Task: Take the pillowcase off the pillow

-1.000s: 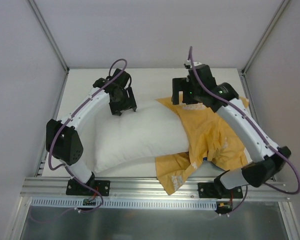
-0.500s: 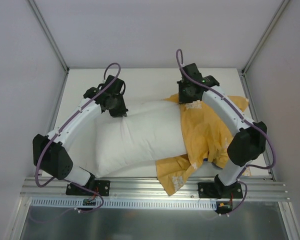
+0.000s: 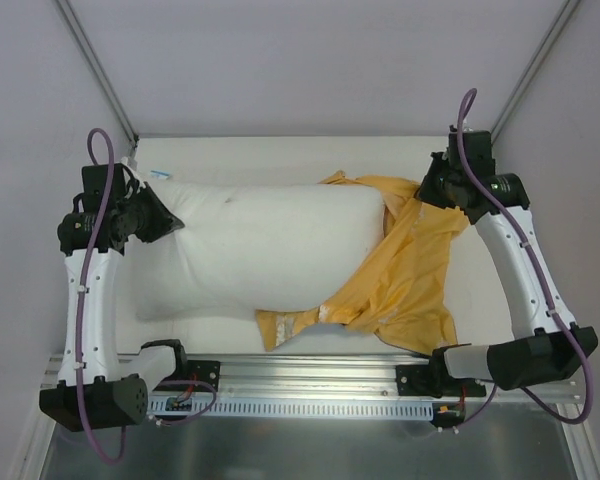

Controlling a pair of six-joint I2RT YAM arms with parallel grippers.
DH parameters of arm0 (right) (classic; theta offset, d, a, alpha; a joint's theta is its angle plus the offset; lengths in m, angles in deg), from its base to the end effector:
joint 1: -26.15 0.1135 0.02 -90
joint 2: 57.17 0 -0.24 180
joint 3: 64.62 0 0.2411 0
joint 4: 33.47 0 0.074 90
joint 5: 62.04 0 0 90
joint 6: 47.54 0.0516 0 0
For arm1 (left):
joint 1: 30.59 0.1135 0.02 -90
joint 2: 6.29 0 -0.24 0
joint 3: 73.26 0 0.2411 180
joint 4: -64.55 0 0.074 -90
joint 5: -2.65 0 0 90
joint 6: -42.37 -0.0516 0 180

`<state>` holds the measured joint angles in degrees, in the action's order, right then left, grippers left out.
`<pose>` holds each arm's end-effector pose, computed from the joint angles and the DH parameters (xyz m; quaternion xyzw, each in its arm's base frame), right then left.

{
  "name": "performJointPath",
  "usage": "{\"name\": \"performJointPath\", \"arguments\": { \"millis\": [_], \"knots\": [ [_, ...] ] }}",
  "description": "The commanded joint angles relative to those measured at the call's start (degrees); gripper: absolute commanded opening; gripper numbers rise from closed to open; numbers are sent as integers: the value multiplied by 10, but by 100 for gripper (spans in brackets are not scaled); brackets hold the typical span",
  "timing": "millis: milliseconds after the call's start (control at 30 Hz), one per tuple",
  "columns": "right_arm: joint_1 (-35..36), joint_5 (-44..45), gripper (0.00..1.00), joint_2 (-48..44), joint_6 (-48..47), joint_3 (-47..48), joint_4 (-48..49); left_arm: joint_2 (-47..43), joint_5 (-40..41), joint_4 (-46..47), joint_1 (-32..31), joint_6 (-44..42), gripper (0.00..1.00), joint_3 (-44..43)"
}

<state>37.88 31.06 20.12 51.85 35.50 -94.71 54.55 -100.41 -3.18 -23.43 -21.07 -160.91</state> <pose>0.2823 0.0558 0.3632 -0.0066 0.9001 0.0558 0.4321 0.2119 0.0149 0.3504 -0.2169 0.8786 -0.1715 0.3893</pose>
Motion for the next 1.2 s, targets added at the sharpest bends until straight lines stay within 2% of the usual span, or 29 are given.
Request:
{"name": "performJointPath", "arguments": {
  "millis": [0,267,500,633,667,733,767,800,833,867,900,933,1000,1033,1067,1133,1167],
  "knots": [
    [-34,105,1,-36,10,28,36,-6,21,-20,38,-34,0,-67],
    [-150,40,1,-15,25,-12,39,23,-20,-27,135,-26,0,-118],
    [-160,-6,1,82,36,-30,28,38,-26,-17,143,-7,0,-118],
    [-149,-61,1,80,39,-66,61,38,-58,-15,139,-10,0,-105],
    [-143,-59,1,75,39,-70,66,37,-55,-13,130,-6,0,-101],
    [-124,-50,1,66,39,-72,66,35,-3,-12,36,0,0,-101],
    [-119,-47,1,64,41,-71,67,36,61,-13,-10,11,0,-105],
    [-118,-46,1,59,43,-73,67,46,82,-13,-94,19,0,-116],
    [-107,-44,1,55,45,-77,67,54,100,-13,-131,35,2,-121],
    [-104,-43,1,49,48,-83,68,65,126,-13,-167,40,7,-128],
    [-103,-46,1,33,55,-98,74,91,151,-13,-241,45,24,-148],
    [-103,-46,1,22,57,-107,75,106,170,-13,-279,48,37,-161],
    [-104,-36,1,-3,61,-128,80,163,210,-13,-346,51,74,-203],
    [-105,-34,1,-30,61,-151,79,184,218,-13,-403,50,96,-220],
    [-107,-9,1,-44,61,-164,80,230,220,-13,-428,46,99,-258],
    [-118,-5,1,-89,68,-193,80,276,231,-13,-492,43,99,-296],
    [-133,-6,10,-102,70,-223,80,321,232,-14,-509,39,99,-340]
  ]
}}
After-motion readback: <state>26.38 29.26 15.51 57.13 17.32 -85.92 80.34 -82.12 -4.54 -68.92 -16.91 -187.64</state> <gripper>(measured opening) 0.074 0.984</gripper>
